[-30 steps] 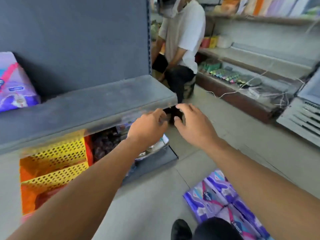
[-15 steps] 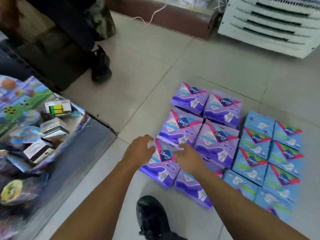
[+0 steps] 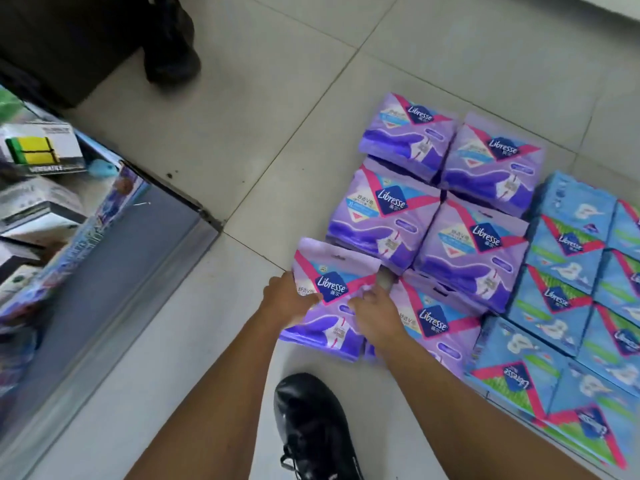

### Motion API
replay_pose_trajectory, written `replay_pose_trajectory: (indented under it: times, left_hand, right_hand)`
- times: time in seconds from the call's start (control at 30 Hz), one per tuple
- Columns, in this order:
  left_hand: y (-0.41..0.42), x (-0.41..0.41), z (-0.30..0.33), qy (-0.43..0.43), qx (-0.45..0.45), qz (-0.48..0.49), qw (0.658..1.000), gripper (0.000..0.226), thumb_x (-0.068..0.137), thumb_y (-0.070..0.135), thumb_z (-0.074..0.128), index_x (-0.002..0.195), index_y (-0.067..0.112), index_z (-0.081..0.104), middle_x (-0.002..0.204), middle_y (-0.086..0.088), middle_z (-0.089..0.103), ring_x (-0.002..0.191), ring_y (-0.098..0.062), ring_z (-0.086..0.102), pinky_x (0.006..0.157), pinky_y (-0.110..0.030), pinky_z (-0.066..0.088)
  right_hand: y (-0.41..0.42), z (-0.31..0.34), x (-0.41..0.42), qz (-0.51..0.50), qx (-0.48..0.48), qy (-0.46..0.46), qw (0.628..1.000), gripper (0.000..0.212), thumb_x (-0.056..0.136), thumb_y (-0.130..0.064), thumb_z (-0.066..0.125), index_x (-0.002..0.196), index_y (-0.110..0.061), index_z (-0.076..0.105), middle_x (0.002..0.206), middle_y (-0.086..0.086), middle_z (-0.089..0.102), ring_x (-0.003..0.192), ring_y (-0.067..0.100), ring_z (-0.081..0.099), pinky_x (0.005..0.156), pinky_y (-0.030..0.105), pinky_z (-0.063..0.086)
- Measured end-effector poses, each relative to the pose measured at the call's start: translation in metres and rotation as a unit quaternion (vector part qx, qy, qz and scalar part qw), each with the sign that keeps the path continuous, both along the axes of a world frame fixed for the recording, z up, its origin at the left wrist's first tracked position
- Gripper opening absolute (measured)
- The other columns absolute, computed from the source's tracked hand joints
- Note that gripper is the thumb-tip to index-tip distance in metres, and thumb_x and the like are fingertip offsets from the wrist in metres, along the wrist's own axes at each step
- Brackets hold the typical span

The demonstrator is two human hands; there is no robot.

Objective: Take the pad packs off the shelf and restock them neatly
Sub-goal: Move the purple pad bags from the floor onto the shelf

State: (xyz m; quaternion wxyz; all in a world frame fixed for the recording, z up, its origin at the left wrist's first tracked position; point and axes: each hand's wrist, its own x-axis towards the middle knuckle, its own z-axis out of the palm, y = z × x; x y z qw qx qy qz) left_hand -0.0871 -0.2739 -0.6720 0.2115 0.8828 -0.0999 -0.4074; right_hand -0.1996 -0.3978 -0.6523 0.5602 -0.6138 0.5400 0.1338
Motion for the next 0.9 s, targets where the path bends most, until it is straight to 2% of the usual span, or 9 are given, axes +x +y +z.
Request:
replay_pose_trajectory:
  times: [0.1,0.23,0.4,0.5,0.6,0.67,0.77,0.83,0.9]
  left_hand:
    - [0.016,-0.005,0.007,0.058,-0.038,0.088,0.994,0.066,0.077,0.043,0.077,0.129,0.026,0.040,0.120,-0.003,0.051,0.107,-0.021,0.055,0.093,-0.037,0.050]
    - [0.029,-0.015,0.017,0.106,-0.127,0.156,0.974,0.070,0.079,0.020,0.079,0.127,0.029,0.030,0.111,-0.002,0.064,0.094,-0.012,0.065,0.079,-0.031,0.056]
    - [0.041,-0.006,0.058,0.073,-0.175,0.175,0.966,0.040,0.082,0.018,0.076,0.115,0.018,0.054,0.108,0.001,0.068,0.097,-0.016,0.067,0.081,-0.034,0.058]
    - [0.051,0.011,0.112,0.071,-0.260,0.195,0.943,0.031,0.085,0.011,0.072,0.114,0.014,0.061,0.107,-0.003,0.072,0.097,-0.020,0.069,0.081,-0.033,0.058]
    - [0.063,0.028,0.180,0.016,-0.316,0.196,0.928,0.031,0.085,0.009,0.072,0.115,0.010,0.062,0.106,-0.005,0.073,0.096,-0.024,0.069,0.084,-0.037,0.057]
    - [0.072,0.034,0.230,-0.021,-0.350,0.191,0.917,0.028,0.086,0.007,0.071,0.112,0.012,0.063,0.103,-0.003,0.074,0.091,-0.017,0.071,0.080,-0.031,0.057]
    - [0.084,0.033,0.310,-0.112,-0.383,0.203,0.894,0.033,0.085,0.010,0.072,0.114,0.017,0.057,0.102,0.004,0.072,0.082,-0.004,0.070,0.068,-0.017,0.054]
    - [0.096,0.027,0.361,-0.163,-0.414,0.225,0.867,0.042,0.085,0.012,0.073,0.120,0.019,0.050,0.105,0.005,0.070,0.084,-0.003,0.070,0.068,-0.017,0.054]
    - [0.113,0.020,0.406,-0.206,-0.442,0.252,0.836,0.034,0.087,0.013,0.070,0.115,0.020,0.052,0.105,0.003,0.070,0.086,-0.007,0.070,0.072,-0.023,0.056]
  right_hand:
    - [0.004,0.000,-0.001,-0.014,0.021,-0.015,1.000,0.020,0.087,-0.007,0.060,0.093,-0.017,0.044,0.077,-0.003,0.050,0.064,0.015,0.047,0.057,0.026,0.039]
    - [0.011,0.011,-0.004,0.010,0.039,-0.054,0.998,0.021,0.089,-0.005,0.059,0.110,-0.009,0.052,0.101,0.000,0.065,0.082,0.012,0.061,0.057,0.019,0.046]
    - [0.016,0.040,0.004,0.046,0.006,-0.127,0.991,0.022,0.091,-0.007,0.059,0.113,-0.008,0.058,0.095,-0.006,0.067,0.077,0.015,0.062,0.054,0.008,0.044]
    - [0.015,0.079,0.018,0.030,-0.005,-0.178,0.984,0.053,0.091,-0.021,0.066,0.137,-0.013,0.042,0.119,-0.004,0.053,0.091,0.010,0.058,0.074,0.014,0.043]
    - [0.012,0.136,0.037,0.045,-0.011,-0.253,0.966,0.048,0.090,-0.027,0.068,0.130,-0.027,0.041,0.113,-0.008,0.060,0.086,-0.006,0.061,0.072,0.010,0.043]
    - [0.011,0.176,0.050,0.056,-0.040,-0.302,0.951,0.037,0.087,-0.023,0.071,0.117,-0.026,0.051,0.112,-0.001,0.067,0.090,0.001,0.066,0.077,0.017,0.050]
    - [0.017,0.244,0.069,0.078,-0.053,-0.379,0.921,0.040,0.086,-0.015,0.072,0.121,-0.018,0.054,0.109,0.002,0.069,0.091,0.007,0.068,0.080,0.026,0.053]
    - [0.029,0.295,0.080,0.097,-0.063,-0.426,0.897,0.040,0.087,-0.016,0.071,0.123,-0.019,0.054,0.106,-0.003,0.068,0.087,0.003,0.067,0.075,0.022,0.050]
    - [0.047,0.345,0.087,0.130,-0.069,-0.466,0.873,0.040,0.086,-0.022,0.071,0.123,-0.024,0.055,0.108,-0.006,0.069,0.091,0.005,0.068,0.078,0.030,0.054]
